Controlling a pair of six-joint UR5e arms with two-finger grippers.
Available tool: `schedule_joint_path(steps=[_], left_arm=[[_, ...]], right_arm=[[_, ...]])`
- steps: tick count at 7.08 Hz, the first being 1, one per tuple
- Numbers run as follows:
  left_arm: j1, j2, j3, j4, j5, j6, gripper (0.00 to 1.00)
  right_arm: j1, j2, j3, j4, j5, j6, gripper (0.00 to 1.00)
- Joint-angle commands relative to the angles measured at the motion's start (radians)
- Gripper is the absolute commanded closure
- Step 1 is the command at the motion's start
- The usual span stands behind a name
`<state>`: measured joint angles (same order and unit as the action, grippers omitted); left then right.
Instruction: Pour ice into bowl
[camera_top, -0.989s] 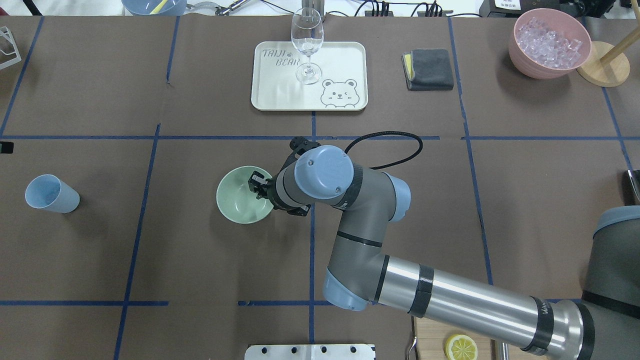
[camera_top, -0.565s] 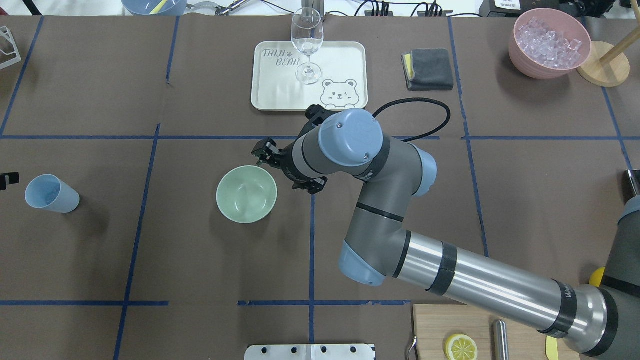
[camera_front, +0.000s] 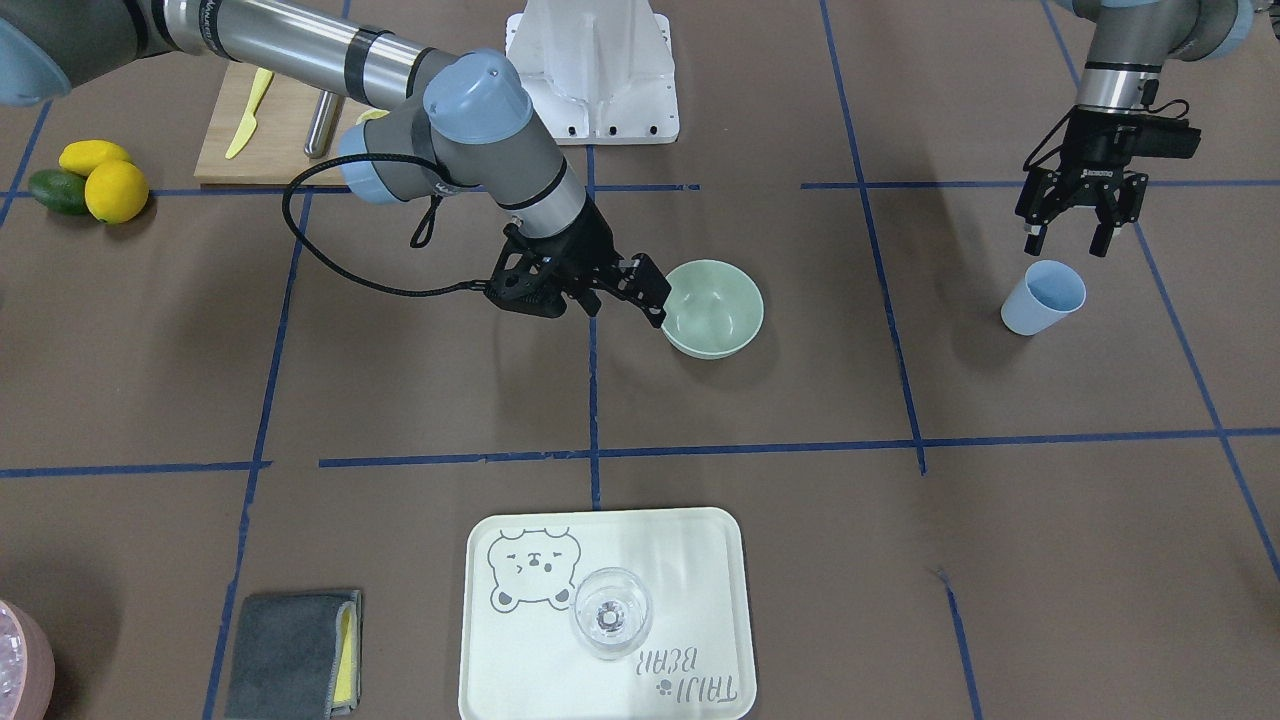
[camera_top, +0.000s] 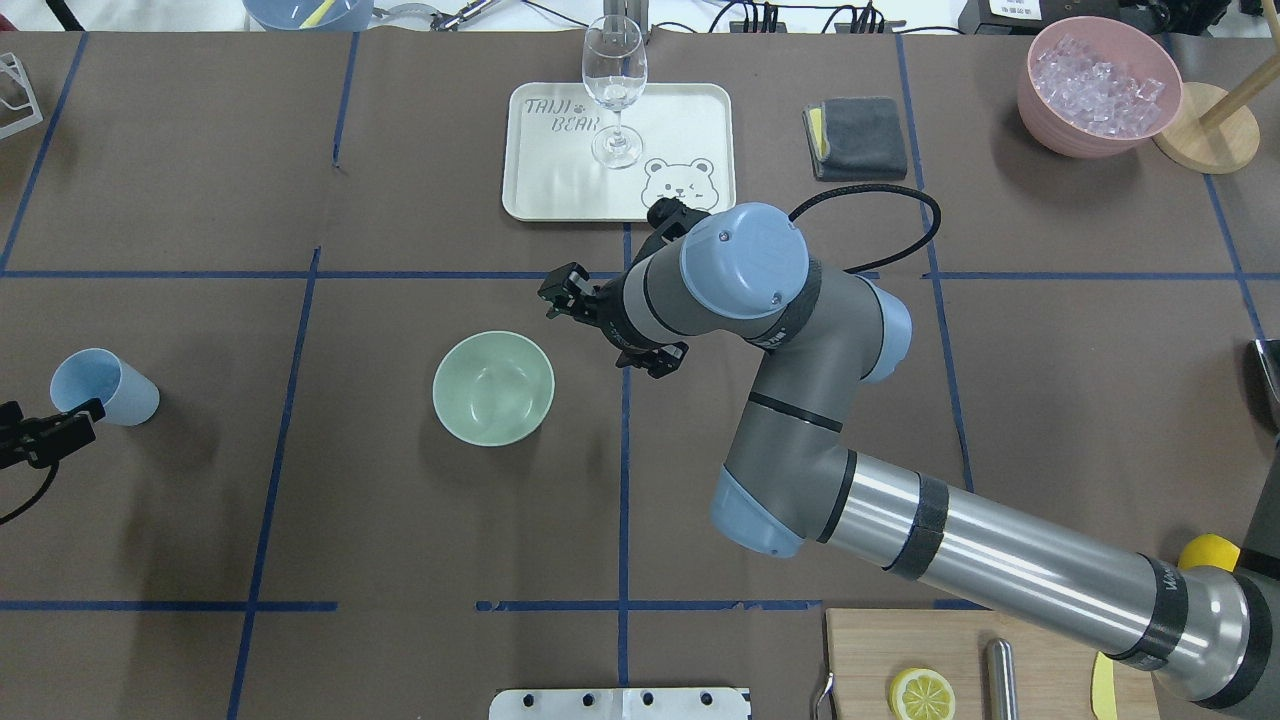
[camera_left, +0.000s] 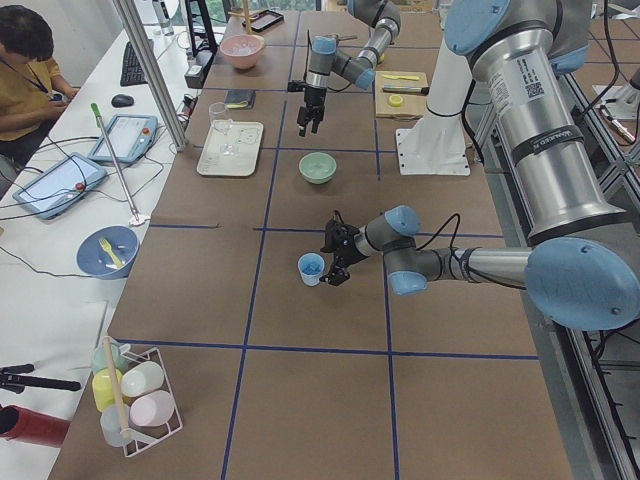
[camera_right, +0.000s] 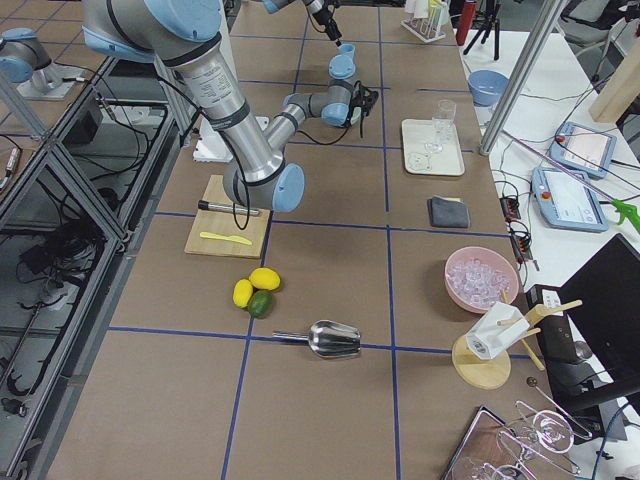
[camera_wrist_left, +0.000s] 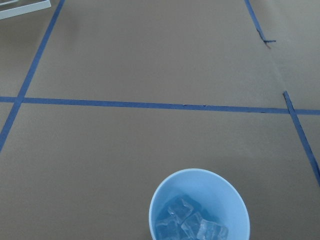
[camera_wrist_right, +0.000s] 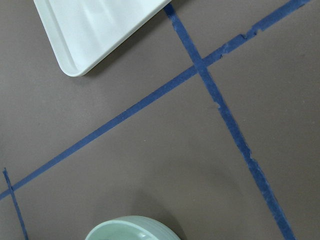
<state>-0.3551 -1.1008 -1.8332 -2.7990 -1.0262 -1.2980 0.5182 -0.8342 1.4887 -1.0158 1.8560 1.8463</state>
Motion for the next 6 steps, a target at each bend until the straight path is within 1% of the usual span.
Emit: schedule_joint_path(steps=[1,2,3,4,5,6], left_arm=[[0.109,-0.001,0.06,-0.004,0.239,-0.015,0.01],[0.137,-0.004,0.084,-0.008,0.283,-0.017,0.01],[0.157,-0.023,0.089,-0.008,0.29,-0.053,0.01],[0.192,-0.054,0.121,-0.007,0.352,-0.061,0.01],[0.197,-0.088,0.143,-0.007,0.371,-0.06,0.01],[0.202,-0.108,0.175,-0.005,0.417,-0.058,0.01]], right_arm=[[0.0,-0.026,0.028,0.0,0.0,-0.001,0.0],[0.0,-0.037,0.048,-0.006,0.0,-0.001,0.0],[0.0,-0.045,0.053,-0.004,0.0,-0.001,0.0],[0.0,-0.051,0.062,-0.006,0.0,-0.001,0.0],[0.0,-0.066,0.067,0.0,0.002,-0.001,0.0],[0.0,-0.065,0.068,0.0,0.002,-0.001,0.0]])
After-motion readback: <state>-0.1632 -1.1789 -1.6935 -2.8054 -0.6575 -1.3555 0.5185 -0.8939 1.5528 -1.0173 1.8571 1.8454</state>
